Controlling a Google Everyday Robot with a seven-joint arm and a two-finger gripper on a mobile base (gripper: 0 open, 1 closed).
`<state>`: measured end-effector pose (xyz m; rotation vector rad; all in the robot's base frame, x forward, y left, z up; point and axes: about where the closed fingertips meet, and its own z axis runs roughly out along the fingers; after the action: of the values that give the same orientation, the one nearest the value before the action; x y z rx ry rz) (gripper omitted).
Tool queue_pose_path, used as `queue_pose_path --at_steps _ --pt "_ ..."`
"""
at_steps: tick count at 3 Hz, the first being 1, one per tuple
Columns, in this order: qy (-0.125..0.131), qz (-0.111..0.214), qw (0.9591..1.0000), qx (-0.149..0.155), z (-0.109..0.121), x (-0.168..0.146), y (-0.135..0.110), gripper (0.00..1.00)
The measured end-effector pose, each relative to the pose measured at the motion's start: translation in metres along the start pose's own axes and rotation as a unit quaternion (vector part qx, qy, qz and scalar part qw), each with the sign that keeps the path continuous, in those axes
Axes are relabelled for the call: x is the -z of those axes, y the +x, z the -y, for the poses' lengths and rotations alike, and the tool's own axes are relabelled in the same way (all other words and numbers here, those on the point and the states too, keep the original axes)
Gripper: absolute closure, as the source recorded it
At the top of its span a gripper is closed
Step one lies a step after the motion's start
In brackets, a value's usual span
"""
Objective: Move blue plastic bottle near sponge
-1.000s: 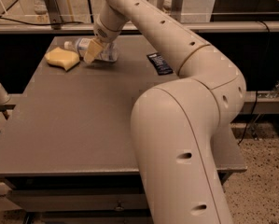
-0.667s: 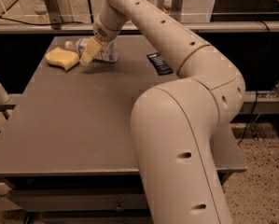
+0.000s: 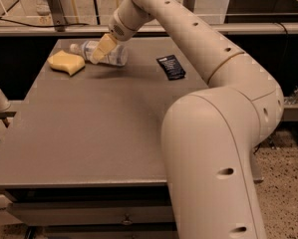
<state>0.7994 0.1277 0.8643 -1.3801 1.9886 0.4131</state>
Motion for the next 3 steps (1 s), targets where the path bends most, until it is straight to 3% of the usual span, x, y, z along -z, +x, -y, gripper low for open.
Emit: queue_pose_path --at_steps 2,3 --pt "0.053 0.071 0.996 -0.008 0.019 0.067 0.035 0.0" --pt "0.091 0.093 0.9913 -0.023 0.029 0.105 0.073 0.0"
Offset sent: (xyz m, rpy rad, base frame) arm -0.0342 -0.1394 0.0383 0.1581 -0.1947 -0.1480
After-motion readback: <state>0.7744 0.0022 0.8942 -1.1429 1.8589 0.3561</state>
